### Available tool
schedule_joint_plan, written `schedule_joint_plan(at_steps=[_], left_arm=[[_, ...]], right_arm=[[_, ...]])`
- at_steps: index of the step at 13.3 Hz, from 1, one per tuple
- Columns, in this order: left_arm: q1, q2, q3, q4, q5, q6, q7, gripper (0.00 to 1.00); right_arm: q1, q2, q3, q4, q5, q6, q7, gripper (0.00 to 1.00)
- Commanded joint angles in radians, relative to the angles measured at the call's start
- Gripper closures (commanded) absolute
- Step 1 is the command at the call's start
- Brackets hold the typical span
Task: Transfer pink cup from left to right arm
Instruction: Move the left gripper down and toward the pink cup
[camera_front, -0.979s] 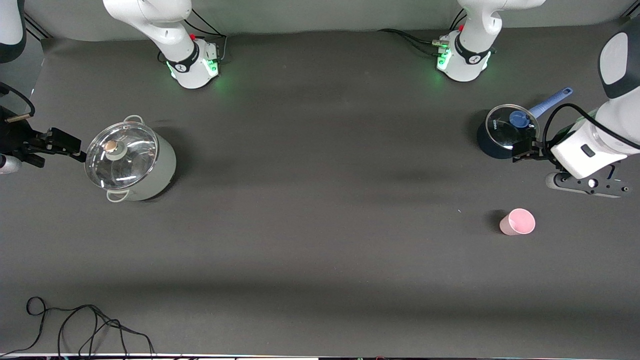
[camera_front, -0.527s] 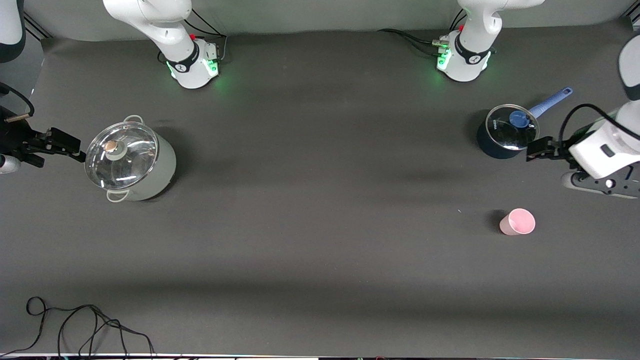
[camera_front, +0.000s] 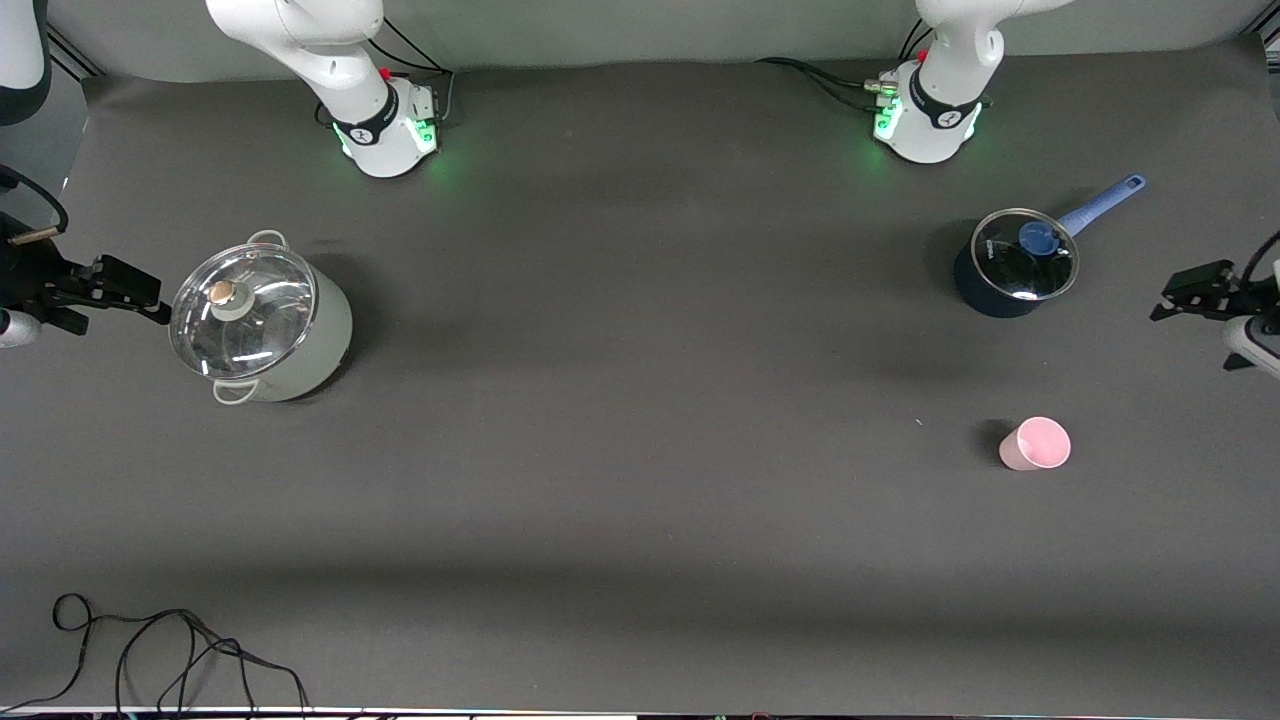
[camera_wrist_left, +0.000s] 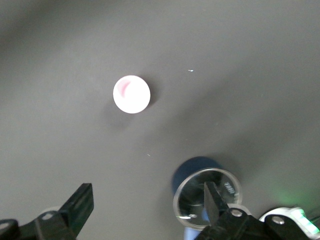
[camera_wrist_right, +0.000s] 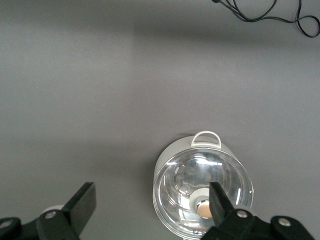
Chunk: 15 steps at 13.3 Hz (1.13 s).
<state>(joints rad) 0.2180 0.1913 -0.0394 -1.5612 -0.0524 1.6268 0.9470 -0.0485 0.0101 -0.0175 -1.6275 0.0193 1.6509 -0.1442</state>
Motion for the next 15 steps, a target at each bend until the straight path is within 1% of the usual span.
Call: schedule_joint_plan(at_steps=[1,3,6,8,11,13,15], left_arm=[[0.055,0.031,-0.007,0.024,-0.067,0.033,0.266,0.02],[0.099,0.069,-0.007,0.047,-0.115,0.035,0.443,0.02],[0.214,0.158,-0.007,0.061,-0.298,0.033,0.710,0.02],[0.256,0.223,-0.007,0.064,-0.400,0.030,0.888,0.02],[0.342,0.319,-0.011,0.072,-0.487,0.021,1.030,0.02],[0.386,0.402,-0.011,0.095,-0.584,0.001,1.142,0.02],[0.417,0.505,-0.013,0.131,-0.662,-0.066,1.229,0.01]], right_arm=[[-0.002,0.002,0.001,0.014,-0.005,-0.011,-0.008,0.00],[-0.002,0.002,0.001,0.014,-0.005,-0.011,-0.008,0.00],[-0.002,0.004,0.001,0.014,-0.005,-0.011,-0.008,0.00],[-0.002,0.004,0.002,0.014,-0.005,-0.011,-0.008,0.00],[-0.002,0.004,0.001,0.014,-0.005,-0.011,-0.008,0.00],[-0.002,0.004,0.001,0.014,-0.005,-0.011,-0.011,0.00],[-0.002,0.002,0.001,0.014,-0.005,-0.016,-0.011,0.00]])
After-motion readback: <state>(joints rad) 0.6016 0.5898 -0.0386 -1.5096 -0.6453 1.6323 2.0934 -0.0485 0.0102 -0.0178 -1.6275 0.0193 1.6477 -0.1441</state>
